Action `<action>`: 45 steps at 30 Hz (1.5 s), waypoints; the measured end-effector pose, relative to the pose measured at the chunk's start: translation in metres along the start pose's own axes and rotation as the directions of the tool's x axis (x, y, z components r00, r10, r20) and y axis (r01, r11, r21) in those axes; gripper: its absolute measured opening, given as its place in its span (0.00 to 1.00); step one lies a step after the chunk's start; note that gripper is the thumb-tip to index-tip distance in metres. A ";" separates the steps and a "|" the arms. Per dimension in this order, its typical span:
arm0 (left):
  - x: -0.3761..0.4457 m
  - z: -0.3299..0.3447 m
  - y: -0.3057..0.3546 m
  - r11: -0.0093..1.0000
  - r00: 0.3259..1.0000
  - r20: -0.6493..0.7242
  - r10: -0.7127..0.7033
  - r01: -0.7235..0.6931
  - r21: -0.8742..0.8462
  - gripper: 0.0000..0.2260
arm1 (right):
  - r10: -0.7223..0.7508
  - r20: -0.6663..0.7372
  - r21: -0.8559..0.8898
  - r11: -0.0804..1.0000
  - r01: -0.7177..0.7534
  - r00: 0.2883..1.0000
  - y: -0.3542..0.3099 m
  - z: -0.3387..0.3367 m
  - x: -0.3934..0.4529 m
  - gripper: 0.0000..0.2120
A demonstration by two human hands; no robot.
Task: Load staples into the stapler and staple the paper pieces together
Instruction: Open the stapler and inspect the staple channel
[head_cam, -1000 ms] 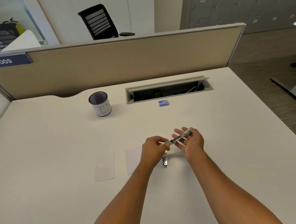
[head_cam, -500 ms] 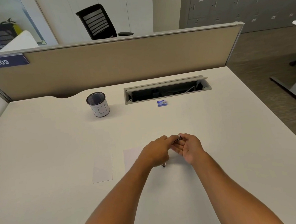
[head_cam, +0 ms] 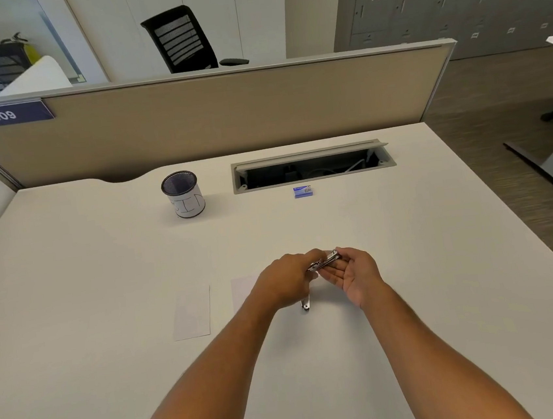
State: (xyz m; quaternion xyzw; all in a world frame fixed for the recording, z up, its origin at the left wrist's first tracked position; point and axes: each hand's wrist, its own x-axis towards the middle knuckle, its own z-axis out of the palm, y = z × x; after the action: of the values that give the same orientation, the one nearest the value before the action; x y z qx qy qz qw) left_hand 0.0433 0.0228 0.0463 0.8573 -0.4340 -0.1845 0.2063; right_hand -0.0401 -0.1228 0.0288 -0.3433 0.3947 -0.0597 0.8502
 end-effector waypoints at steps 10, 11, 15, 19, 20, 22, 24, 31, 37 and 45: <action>-0.001 0.000 0.002 0.997 0.999 0.043 0.012 -0.015 0.077 0.30 | -0.017 0.002 -0.064 0.998 0.017 1.000 -0.002 0.001 0.001 0.08; 0.000 -0.001 0.002 0.996 0.999 0.052 0.011 -0.015 0.090 0.30 | -0.014 0.002 -0.068 0.998 0.015 1.000 -0.002 0.001 0.001 0.08; 0.003 -0.005 0.003 0.995 0.998 0.065 0.001 -0.008 0.103 0.26 | -0.018 -0.016 -0.059 0.998 0.017 1.000 0.001 0.003 0.001 0.08; 0.006 -0.008 0.005 0.994 0.998 0.068 -0.020 0.012 0.112 0.21 | -0.023 -0.033 -0.054 0.998 0.022 0.999 0.001 0.004 0.000 0.07; 0.007 -0.008 0.005 0.993 0.998 0.067 -0.022 0.014 0.118 0.20 | -0.027 -0.037 -0.054 0.998 0.025 0.999 0.000 0.004 0.000 0.07; 0.008 -0.008 0.007 0.992 0.997 0.068 -0.023 0.015 0.124 0.18 | -0.033 -0.041 -0.055 0.998 0.030 0.999 0.000 0.004 -0.001 0.07; 0.010 -0.008 0.007 0.993 0.997 0.077 -0.021 0.012 0.115 0.17 | -0.034 -0.049 -0.055 0.998 0.031 0.998 0.001 0.003 -0.001 0.07; 0.012 -0.003 0.011 0.997 1.000 0.012 0.019 -0.020 0.080 0.04 | -0.038 -0.058 -0.024 0.999 0.037 0.998 0.001 0.002 0.000 0.06; 0.007 -0.001 0.011 0.999 0.997 -0.070 0.026 -0.024 0.028 0.06 | -0.053 -0.024 -0.025 0.998 0.052 0.998 0.003 0.003 0.000 0.07; 0.000 0.003 0.006 0.999 0.991 -0.129 0.035 -0.037 -0.009 0.06 | -0.062 -0.002 -0.079 0.995 0.062 0.998 0.008 0.009 0.000 0.07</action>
State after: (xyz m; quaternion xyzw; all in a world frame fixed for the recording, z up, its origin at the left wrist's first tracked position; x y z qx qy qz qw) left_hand 0.0376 0.0193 0.0465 0.8583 -0.4342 -0.1274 0.2421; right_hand -0.0352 -0.1119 0.0284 -0.3887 0.3877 -0.0712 0.8328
